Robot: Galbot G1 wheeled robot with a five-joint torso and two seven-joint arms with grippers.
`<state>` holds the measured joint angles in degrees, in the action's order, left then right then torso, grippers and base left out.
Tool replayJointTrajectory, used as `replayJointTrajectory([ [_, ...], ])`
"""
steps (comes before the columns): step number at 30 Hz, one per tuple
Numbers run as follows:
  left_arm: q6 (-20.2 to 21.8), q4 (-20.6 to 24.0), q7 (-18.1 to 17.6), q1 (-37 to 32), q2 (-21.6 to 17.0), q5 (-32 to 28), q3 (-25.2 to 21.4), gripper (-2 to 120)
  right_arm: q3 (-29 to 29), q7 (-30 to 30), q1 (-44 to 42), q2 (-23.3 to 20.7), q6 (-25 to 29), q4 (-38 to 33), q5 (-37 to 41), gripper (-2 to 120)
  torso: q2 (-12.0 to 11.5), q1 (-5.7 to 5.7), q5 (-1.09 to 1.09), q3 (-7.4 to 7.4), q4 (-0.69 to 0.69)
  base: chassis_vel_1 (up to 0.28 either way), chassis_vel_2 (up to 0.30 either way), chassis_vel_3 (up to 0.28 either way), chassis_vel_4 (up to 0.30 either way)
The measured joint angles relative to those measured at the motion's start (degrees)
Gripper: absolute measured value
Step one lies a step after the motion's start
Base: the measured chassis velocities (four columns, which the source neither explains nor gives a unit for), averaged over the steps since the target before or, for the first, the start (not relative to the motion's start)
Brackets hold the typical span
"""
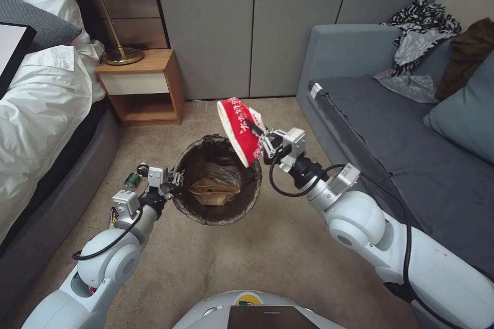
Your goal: Pick up the trash bin, then pick up the garbage from the floor and place it into the trash bin.
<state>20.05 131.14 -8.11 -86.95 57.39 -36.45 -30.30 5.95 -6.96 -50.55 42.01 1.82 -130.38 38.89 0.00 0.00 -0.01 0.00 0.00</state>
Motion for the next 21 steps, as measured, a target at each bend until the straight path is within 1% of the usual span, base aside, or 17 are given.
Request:
replayJointTrajectory([
  [1,0.0,0.0,0.0,0.1,0.0,0.0,0.0,4,1.4,0.1,0.9,0.0,0.2,0.5,0.0,0,0.0,0.00,0.00,0.00,0.00,0.000,0.000,0.000,0.000],
  [2,0.0,0.0,0.0,0.1,0.0,0.0,0.0,4,1.4,0.1,0.9,0.0,0.2,0.5,0.0,0,0.0,0.00,0.00,0.00,0.00,0.000,0.000,0.000,0.000],
  [4,0.0,0.0,0.0,0.2,0.1,-0.1,0.0,4,5.1,0.2,3.9,0.7,0.4,1.9,0.0,0,0.0,0.00,0.00,0.00,0.00,0.000,0.000,0.000,0.000],
  [5,0.0,0.0,0.0,0.2,0.1,-0.1,0.0,4,5.1,0.2,3.9,0.7,0.4,1.9,0.0,0,0.0,0.00,0.00,0.00,0.00,0.000,0.000,0.000,0.000],
  [7,0.1,0.0,0.0,0.2,0.2,-0.1,-0.1,4,8.3,0.2,6.4,1.8,0.4,3.3,-0.2,0,0.0,0.00,0.00,0.00,0.01,0.000,0.000,0.000,0.000],
  [8,0.1,0.0,0.0,0.2,0.2,-0.1,-0.1,4,8.3,0.2,6.4,1.8,0.4,3.3,-0.2,0,0.0,0.00,0.00,0.00,0.01,0.000,0.000,0.000,0.000],
  [10,0.1,0.0,-0.1,0.3,0.3,-0.1,-0.1,4,10.8,0.0,8.1,2.5,0.4,4.5,-0.6,0,0.0,0.00,0.00,0.00,0.00,0.000,0.000,0.000,0.000],
  [11,0.1,0.0,-0.1,0.3,0.3,-0.1,-0.1,4,10.8,0.0,8.1,2.5,0.4,4.5,-0.6,0,0.0,0.00,0.00,0.00,0.00,0.000,0.000,0.000,0.000],
  [14,0.1,0.0,-0.1,0.3,0.3,-0.1,-0.1,4,14.3,-0.3,10.3,3.4,0.6,6.7,-1.1,0,0.0,0.00,0.00,0.00,0.00,0.000,0.000,0.000,0.000],
  [17,0.1,0.0,-0.1,0.4,0.3,-0.1,-0.1,4,15.2,-0.3,10.8,3.7,0.6,7.3,-1.2,0,0.0,0.00,0.00,0.00,0.00,0.000,0.000,0.000,0.000],
  [19,0.2,0.0,-0.2,0.4,0.4,-0.2,-0.2,4,18.0,-0.6,11.7,4.7,0.7,9.6,-2.1,0,0.0,0.00,0.00,0.00,0.00,0.000,0.000,0.000,0.000],
  [21,0.2,0.0,-0.2,0.5,0.4,-0.3,-0.3,4,18.5,-0.6,11.8,4.9,0.8,10.0,-2.3,0,0.0,0.00,0.00,0.00,0.00,0.000,0.000,0.000,0.000],
])
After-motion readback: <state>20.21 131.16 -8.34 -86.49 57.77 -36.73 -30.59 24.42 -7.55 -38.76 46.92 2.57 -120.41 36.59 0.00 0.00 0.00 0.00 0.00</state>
